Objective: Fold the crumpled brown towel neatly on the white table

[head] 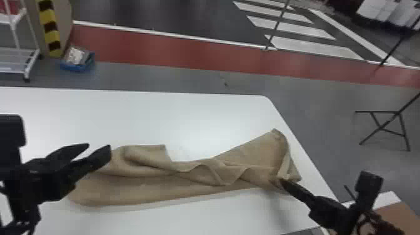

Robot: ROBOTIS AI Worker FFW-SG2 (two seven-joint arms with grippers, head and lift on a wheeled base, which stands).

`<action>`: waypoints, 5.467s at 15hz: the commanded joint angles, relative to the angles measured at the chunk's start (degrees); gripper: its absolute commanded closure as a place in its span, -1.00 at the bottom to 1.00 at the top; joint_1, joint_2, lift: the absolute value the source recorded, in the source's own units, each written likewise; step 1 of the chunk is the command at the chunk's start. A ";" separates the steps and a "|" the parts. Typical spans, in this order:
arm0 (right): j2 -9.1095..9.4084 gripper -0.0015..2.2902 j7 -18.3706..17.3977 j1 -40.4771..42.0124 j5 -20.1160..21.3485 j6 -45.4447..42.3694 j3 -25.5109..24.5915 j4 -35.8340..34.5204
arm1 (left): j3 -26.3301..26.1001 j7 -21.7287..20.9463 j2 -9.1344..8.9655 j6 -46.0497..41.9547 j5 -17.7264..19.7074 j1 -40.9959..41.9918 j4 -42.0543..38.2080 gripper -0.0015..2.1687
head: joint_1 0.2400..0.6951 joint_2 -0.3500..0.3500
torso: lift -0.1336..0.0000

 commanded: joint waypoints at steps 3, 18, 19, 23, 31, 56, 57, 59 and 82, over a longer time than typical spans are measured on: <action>1.20 0.57 -0.08 1.73 0.55 -2.62 3.83 -0.12 | -8.01 0.37 -2.48 -3.51 -6.82 -2.04 6.75 -0.70 | 1.00 -1.00 | -0.86; 1.28 0.57 0.09 2.34 -0.24 -3.68 4.35 -0.21 | -9.24 2.13 -2.39 -4.04 -15.43 -1.95 9.65 0.45 | 1.00 -1.00 | -0.86; 1.28 0.57 0.09 2.34 -0.33 -3.68 4.27 -0.12 | -8.89 1.43 -2.30 -3.69 -15.43 -1.42 9.48 0.56 | 1.00 -1.00 | -0.86; 1.28 0.57 0.09 2.34 -0.51 -4.56 4.18 0.32 | -6.52 0.99 -2.13 -2.81 -14.11 0.78 5.79 0.59 | 1.00 -1.00 | -0.86; 1.63 0.57 0.18 2.78 -2.44 -5.08 5.85 -0.82 | 3.77 -0.16 -1.34 1.06 -14.03 8.42 -7.66 0.59 | 1.00 -0.99 | -0.86; 2.21 0.57 0.09 6.47 -2.53 -6.14 5.85 -2.93 | -11.88 7.05 -4.59 -9.67 -24.84 -11.18 21.34 -0.67 | 1.00 -0.97 | -0.86; 2.21 0.57 0.09 6.30 -2.53 -6.49 6.20 -2.58 | -11.17 7.05 -4.50 -9.67 -24.66 -11.27 22.13 -0.67 | 1.00 -0.92 | -0.86; 2.21 0.57 0.00 5.95 -2.35 -7.19 7.26 -1.96 | -9.68 7.05 -4.59 -10.19 -24.40 -11.35 22.93 -0.67 | 1.00 -0.88 | -0.86; 2.21 0.57 -0.70 3.92 -1.03 -9.30 8.75 1.29 | -5.20 4.15 -3.89 -8.44 -22.46 -11.44 25.47 -0.14 | 1.00 -0.64 | -0.86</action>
